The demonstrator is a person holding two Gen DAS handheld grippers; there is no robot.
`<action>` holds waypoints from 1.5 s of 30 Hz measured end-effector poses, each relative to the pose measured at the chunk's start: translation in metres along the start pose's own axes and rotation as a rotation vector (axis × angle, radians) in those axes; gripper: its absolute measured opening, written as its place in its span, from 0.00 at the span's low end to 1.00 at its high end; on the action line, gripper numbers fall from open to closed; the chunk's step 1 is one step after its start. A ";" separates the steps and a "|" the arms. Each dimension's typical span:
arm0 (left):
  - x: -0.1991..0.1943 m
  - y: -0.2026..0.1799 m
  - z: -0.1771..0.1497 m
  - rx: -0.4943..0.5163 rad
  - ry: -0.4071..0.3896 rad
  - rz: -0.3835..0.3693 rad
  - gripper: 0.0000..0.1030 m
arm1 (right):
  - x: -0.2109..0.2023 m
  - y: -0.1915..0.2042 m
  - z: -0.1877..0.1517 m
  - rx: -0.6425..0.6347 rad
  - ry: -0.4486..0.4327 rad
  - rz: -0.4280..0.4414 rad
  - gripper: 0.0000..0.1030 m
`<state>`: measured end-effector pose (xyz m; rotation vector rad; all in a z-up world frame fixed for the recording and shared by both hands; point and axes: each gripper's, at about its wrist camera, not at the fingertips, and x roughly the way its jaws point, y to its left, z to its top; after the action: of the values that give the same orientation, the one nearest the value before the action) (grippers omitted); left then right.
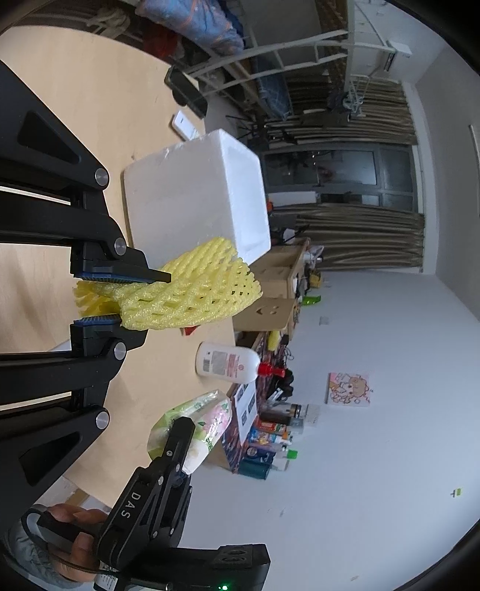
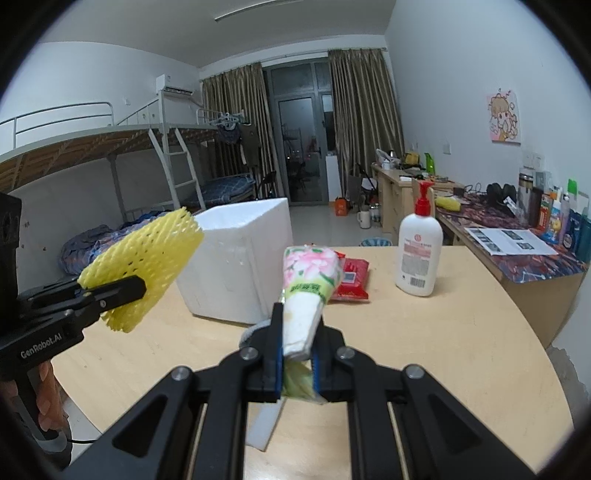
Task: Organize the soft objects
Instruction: 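Lift the net and wipes pack and carry both up toward the foam box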
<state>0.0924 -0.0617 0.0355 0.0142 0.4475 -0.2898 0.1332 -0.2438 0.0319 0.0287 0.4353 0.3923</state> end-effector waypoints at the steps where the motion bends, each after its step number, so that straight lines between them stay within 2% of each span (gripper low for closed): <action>1: -0.002 0.001 0.001 -0.003 -0.002 0.007 0.14 | 0.001 -0.001 0.001 0.006 -0.002 0.007 0.14; 10: -0.007 0.015 0.002 -0.021 -0.018 0.063 0.14 | 0.008 0.005 0.009 0.035 -0.024 0.057 0.14; 22: -0.020 0.042 0.016 -0.046 -0.046 0.144 0.14 | 0.019 0.037 0.037 -0.048 -0.043 0.101 0.14; 32: -0.031 0.067 0.018 -0.081 -0.056 0.246 0.14 | 0.045 0.073 0.050 -0.117 -0.030 0.203 0.14; 45: -0.020 0.087 0.052 -0.105 -0.039 0.228 0.14 | 0.059 0.089 0.085 -0.147 -0.049 0.191 0.14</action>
<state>0.1217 0.0236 0.0871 -0.0430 0.4172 -0.0425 0.1855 -0.1340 0.0946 -0.0634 0.3556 0.6099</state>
